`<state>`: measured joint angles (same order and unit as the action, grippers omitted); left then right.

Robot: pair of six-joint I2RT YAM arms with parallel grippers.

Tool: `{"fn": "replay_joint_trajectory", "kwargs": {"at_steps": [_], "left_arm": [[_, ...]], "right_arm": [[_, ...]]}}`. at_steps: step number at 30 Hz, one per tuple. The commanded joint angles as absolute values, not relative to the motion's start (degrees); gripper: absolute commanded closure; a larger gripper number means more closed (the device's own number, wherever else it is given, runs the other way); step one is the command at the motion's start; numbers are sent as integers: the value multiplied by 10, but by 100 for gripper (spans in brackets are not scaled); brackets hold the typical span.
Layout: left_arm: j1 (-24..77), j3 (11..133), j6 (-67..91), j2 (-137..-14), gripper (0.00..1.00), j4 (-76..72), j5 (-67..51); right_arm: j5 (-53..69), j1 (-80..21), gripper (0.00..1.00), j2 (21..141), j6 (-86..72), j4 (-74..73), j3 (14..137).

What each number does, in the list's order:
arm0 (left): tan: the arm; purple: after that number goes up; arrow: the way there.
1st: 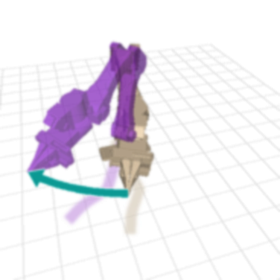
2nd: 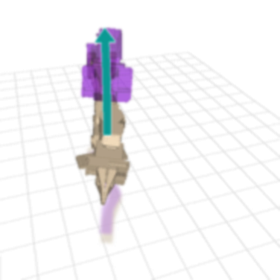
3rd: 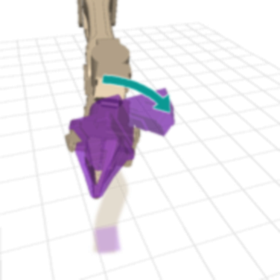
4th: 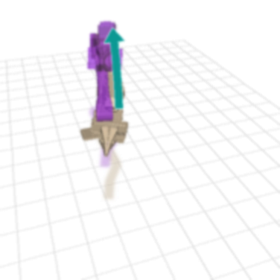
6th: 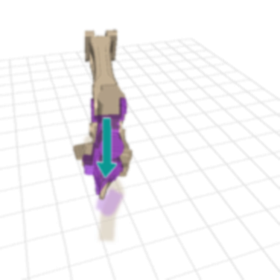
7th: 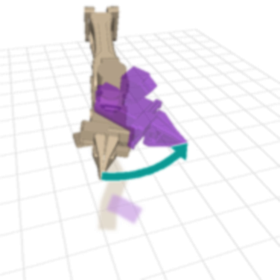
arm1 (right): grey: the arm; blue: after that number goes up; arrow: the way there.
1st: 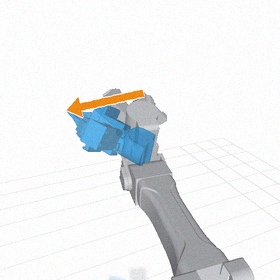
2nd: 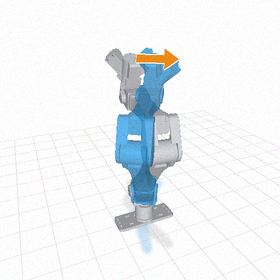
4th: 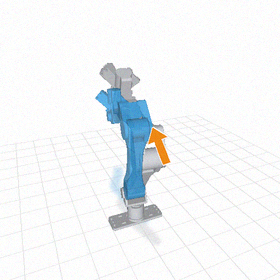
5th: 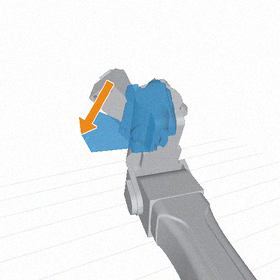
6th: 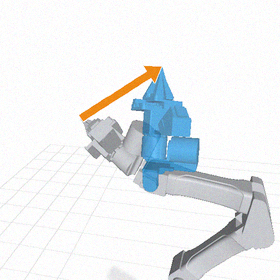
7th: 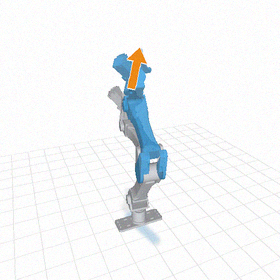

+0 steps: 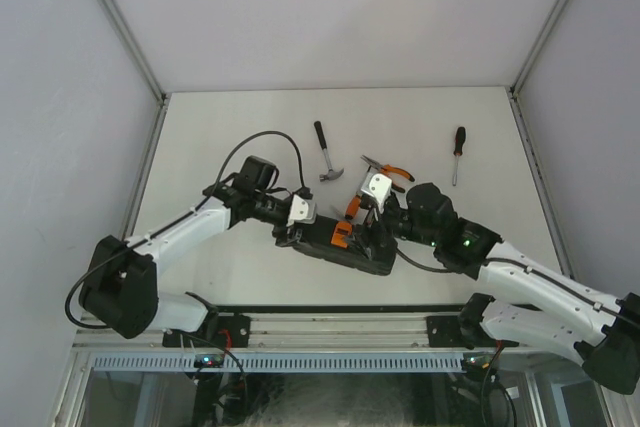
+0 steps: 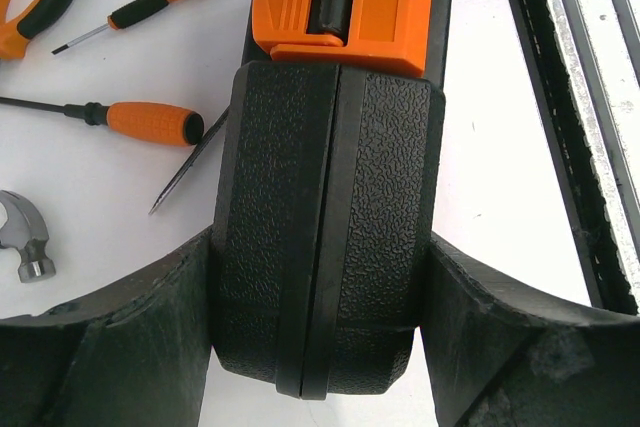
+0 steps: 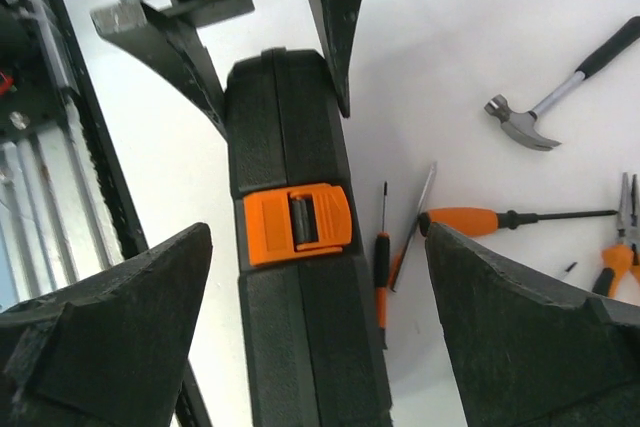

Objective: Sort the tools into containers
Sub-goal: Open the storage box at the center of the board.

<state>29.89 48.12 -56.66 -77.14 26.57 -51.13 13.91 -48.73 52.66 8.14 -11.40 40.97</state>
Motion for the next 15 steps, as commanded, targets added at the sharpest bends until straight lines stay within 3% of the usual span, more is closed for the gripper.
{"fn": "replay_joint_trajectory", "kwargs": {"at_steps": [1, 15], "left_arm": [[302, 519, -584, -787, 100, 291, -510], [302, 535, -630, -801, 100, 333, -521]], "right_arm": [[136, -480, 13, 537, -28, -45, 408], [210, -439, 12, 617, -65, -47, 434]]}}
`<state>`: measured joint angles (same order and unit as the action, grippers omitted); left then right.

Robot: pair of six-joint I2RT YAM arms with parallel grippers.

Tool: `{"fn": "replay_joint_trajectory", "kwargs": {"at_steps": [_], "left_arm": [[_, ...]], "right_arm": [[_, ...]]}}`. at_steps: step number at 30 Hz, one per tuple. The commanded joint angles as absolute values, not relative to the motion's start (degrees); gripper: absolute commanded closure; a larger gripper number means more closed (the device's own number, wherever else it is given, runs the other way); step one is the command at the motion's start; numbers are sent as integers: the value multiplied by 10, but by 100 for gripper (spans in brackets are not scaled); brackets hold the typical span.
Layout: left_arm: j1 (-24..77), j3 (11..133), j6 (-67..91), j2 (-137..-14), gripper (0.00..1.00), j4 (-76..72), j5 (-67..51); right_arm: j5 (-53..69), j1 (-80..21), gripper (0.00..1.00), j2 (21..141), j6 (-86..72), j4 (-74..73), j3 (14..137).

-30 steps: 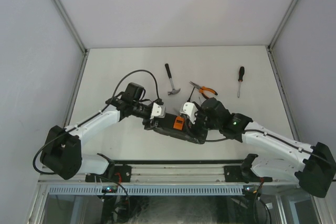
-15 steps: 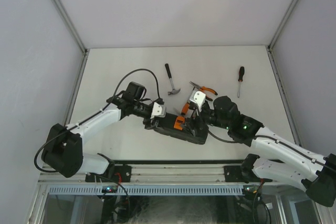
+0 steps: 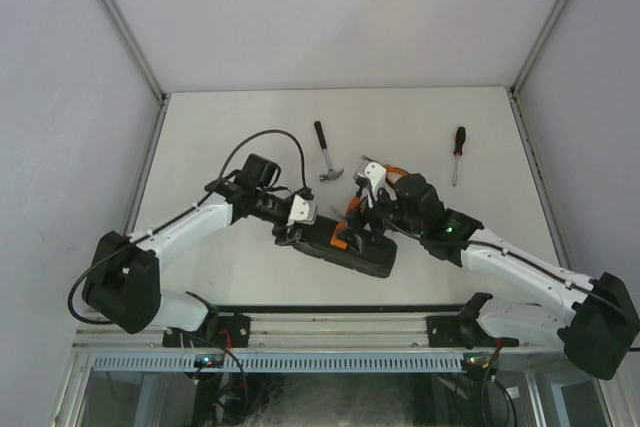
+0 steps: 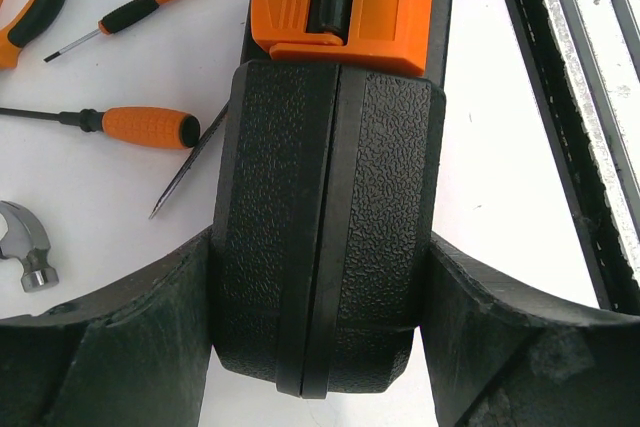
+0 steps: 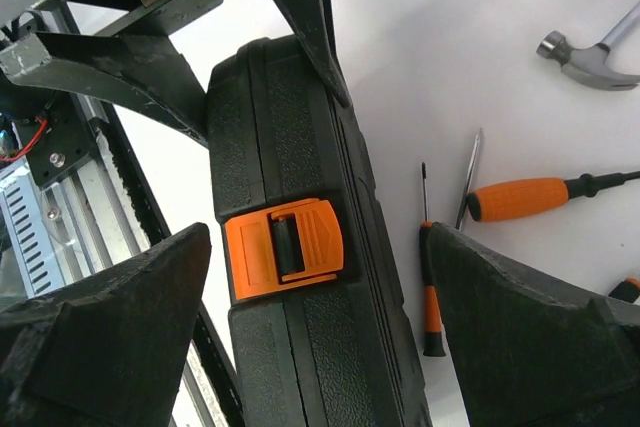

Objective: Sort the tools into containers
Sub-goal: Open the storage box at the center of the board.

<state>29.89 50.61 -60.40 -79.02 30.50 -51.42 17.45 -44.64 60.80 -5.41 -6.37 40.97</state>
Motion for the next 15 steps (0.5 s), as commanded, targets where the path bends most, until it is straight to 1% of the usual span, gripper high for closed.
{"fn": "replay_joint_trajectory", "kwargs": {"at_steps": [1, 9, 15], "left_arm": [[302, 536, -630, -803, 100, 334, -520], [302, 539, -626, -808, 100, 335, -509], [302, 541, -625, -810, 100, 334, -505]], "right_arm": [[211, -438, 12, 621, -66, -47, 436], [239, -439, 16, 646, -53, -52, 446], [239, -449, 24, 663, -34, -75, 457]]}}
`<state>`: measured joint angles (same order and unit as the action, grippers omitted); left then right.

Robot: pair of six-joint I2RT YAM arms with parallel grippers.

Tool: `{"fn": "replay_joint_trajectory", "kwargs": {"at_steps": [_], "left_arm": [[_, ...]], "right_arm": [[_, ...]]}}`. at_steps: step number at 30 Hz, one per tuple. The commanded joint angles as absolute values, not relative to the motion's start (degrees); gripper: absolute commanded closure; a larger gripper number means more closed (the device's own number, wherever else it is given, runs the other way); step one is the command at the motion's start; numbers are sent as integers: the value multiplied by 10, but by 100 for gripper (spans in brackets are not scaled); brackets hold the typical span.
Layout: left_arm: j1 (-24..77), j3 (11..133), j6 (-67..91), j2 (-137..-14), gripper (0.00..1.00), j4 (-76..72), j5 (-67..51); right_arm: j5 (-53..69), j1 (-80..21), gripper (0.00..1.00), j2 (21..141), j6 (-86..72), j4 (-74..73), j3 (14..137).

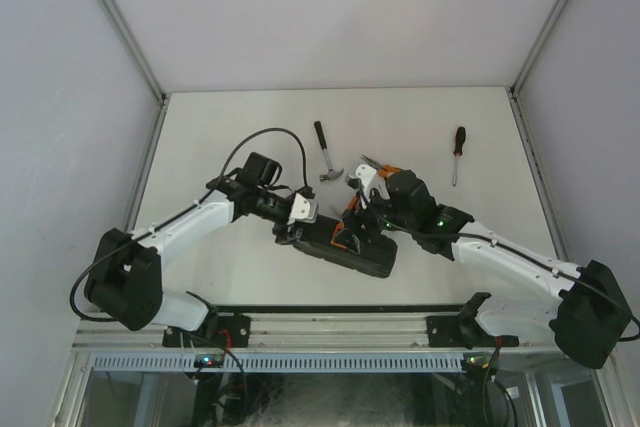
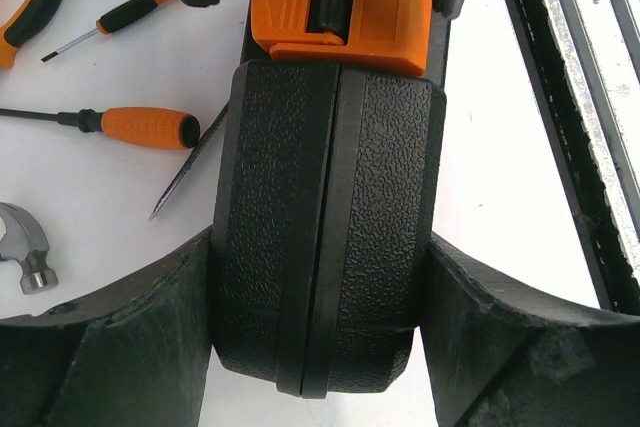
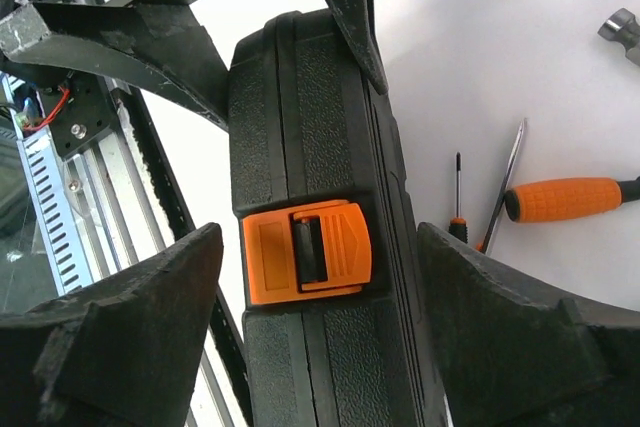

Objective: Sort the tools into containers
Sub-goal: Open the storage box at the center of the board.

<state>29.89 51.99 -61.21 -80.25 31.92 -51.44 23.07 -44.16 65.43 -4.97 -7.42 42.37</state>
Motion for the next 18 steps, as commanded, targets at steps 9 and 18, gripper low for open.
{"fn": "replay_joint_trajectory", "kwargs": {"at_steps": [9, 18], "left_arm": [[302, 545, -617, -818, 100, 335, -494], [302, 548, -614, -820, 100, 335, -490]], "right_arm": [[204, -475, 37, 678, 1, -104, 467], [157, -508, 56, 678, 38, -121, 469]]}}
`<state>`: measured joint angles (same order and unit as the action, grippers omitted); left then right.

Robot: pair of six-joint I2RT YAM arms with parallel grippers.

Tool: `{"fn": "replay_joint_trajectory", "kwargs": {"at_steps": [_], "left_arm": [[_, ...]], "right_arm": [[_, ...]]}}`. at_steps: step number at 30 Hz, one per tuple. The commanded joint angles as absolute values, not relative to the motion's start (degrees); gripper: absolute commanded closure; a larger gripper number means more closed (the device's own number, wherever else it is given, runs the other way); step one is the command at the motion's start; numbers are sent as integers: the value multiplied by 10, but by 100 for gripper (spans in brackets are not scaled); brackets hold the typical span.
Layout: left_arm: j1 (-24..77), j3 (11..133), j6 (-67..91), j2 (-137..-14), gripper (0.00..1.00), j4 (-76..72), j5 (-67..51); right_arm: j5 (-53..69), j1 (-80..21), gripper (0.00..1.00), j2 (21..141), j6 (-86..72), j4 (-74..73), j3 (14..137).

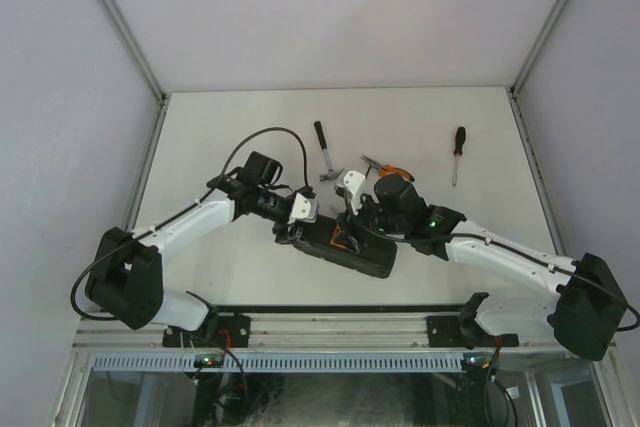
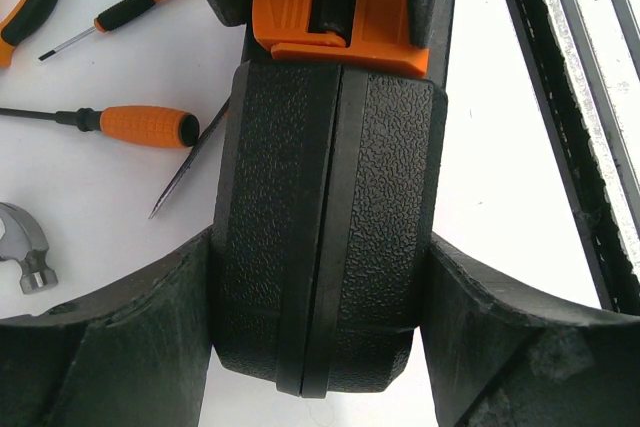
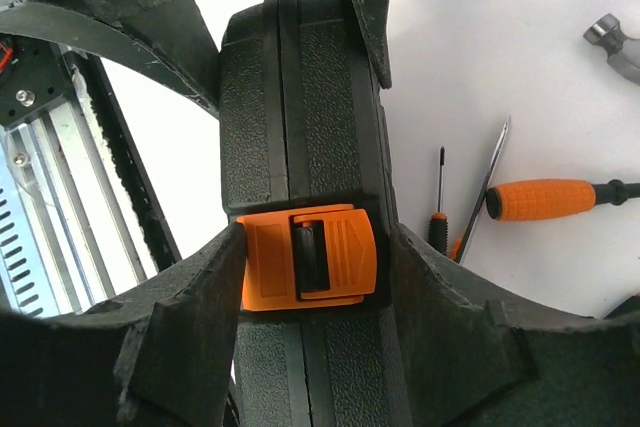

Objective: Sort the tools into containers
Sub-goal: Open the storage box at the center of the board.

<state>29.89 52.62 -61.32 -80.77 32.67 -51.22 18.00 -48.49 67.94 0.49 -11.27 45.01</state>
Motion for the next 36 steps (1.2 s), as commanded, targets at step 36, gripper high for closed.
{"fn": "replay_joint_trajectory", "kwargs": {"at_steps": [36], "left_arm": [[302, 559, -604, -838, 100, 334, -472]], "right_arm": [[67, -553, 74, 567, 21, -71, 418]]}}
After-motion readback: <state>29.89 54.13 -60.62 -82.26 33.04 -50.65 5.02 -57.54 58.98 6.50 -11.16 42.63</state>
